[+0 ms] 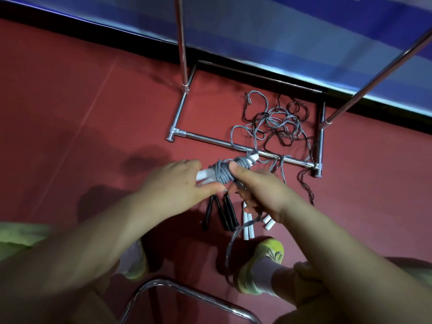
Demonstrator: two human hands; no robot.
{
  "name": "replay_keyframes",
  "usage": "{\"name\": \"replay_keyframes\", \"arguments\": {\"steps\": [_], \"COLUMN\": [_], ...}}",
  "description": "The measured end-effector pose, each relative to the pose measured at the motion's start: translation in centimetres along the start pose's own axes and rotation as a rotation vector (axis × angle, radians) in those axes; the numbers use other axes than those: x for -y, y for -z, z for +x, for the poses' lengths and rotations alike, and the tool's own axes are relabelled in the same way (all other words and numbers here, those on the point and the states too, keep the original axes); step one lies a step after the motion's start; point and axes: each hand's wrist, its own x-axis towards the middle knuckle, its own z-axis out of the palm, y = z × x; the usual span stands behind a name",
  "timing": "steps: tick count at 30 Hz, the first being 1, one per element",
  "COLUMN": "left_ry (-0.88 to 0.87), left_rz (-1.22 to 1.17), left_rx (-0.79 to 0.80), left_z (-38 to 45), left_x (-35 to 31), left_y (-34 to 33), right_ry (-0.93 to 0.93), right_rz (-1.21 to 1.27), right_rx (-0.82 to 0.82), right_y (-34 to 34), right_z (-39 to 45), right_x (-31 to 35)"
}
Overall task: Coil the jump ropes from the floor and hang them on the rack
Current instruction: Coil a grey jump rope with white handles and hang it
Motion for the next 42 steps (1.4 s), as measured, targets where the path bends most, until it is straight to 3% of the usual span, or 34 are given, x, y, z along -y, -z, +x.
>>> {"name": "replay_keyframes", "arguments": {"steps": [4, 8, 11, 15, 17, 20, 23, 27, 31, 36, 42], "left_ry": [0.086, 0.214, 0.295, 0.253, 0.249, 0.281, 0.302, 0.205, 0.183, 0.189, 0.115], "left_rz": [-0.23, -1.013, -1.291, -1.52, -1.446, -1.213, -1.144, -0.885, -0.686, -0.407, -0.301], "left_rx": [0.082, 0.448, 0.737, 0.881, 0.856, 0.667, 0.564, 0.386, 0.311, 0.202, 0.079], "left_z": [0.3, 0.1, -0.1, -0.4, -0.5, -0.5, -0.6, -0.1, 0.3, 0.5, 0.3], "left_x": [0.2, -0.3, -0.5, -0.5, -0.9, -1.4, -1.6, -1.2, -0.4, 0.1, -0.3], "left_y": [0.0, 1.2, 1.8, 1.8, 1.9, 1.3, 1.0, 0.8, 0.5, 0.3, 0.3], "right_ry": [0.162, 0.267, 0.33, 0.33, 0.278, 0.179, 0.113, 0.006, 0.044, -0.036, 0.003], "right_rz": [-0.031, 0.03, 0.101, 0.134, 0.1, -0.025, 0.001, -0.089, -0.123, -0.022, 0.039], "right_rx": [-0.046, -0.013, 0.046, 0.04, 0.037, 0.031, 0.042, 0.001, -0.008, 0.157, 0.092], "right_y": [0.1, 0.0, -0.2, -0.5, -0.4, -0.5, -0.5, -0.5, -0.6, -1.1, -1.3], "right_z": [0.3, 0.2, 0.0, 0.1, -0.1, -0.7, -0.4, -0.3, -0.3, -0.3, 0.0], "right_x": [0.2, 0.2, 0.2, 0.1, 0.1, 0.4, 0.3, 0.1, 0.0, -0.3, -0.6]}}
